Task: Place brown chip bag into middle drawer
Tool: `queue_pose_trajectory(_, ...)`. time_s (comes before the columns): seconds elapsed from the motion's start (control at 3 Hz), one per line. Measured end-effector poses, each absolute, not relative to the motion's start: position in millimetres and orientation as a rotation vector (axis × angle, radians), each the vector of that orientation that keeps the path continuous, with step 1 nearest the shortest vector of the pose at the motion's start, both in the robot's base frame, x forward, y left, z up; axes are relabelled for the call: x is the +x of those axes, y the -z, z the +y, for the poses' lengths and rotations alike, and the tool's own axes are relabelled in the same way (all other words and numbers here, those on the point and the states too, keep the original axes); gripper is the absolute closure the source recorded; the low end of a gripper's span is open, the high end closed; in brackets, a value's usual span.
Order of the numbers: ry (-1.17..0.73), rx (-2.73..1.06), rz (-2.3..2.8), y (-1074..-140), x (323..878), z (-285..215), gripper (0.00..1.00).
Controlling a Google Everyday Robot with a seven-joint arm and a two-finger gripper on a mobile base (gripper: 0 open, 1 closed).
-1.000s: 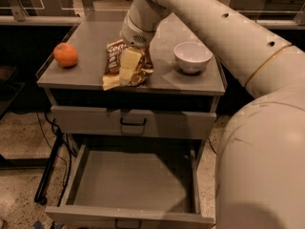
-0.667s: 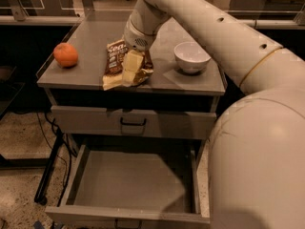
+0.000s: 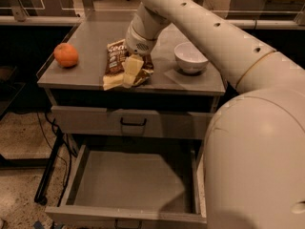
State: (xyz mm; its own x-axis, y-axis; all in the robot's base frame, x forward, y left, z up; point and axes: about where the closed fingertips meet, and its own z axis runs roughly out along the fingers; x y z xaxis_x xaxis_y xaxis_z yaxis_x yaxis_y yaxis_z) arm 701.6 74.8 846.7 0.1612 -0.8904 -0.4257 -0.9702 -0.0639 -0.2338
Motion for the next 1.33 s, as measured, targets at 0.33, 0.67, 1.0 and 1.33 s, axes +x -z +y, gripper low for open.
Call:
queue_pose_trajectory(0.33, -0.232, -1.987, 1.761, -846.7, 701.6, 74.8, 0.39)
queue_pose_trajectory(0.67, -0.232, -1.987, 1.761, -846.7, 701.6, 74.8, 0.63)
queue_pose_trajectory(1.0, -0.232, -1.987, 1.761, -846.6, 701.6, 74.9, 0.88)
queue_pose_trajectory(1.33, -0.232, -1.987, 1.761, -847.0, 701.6, 74.9, 1.0)
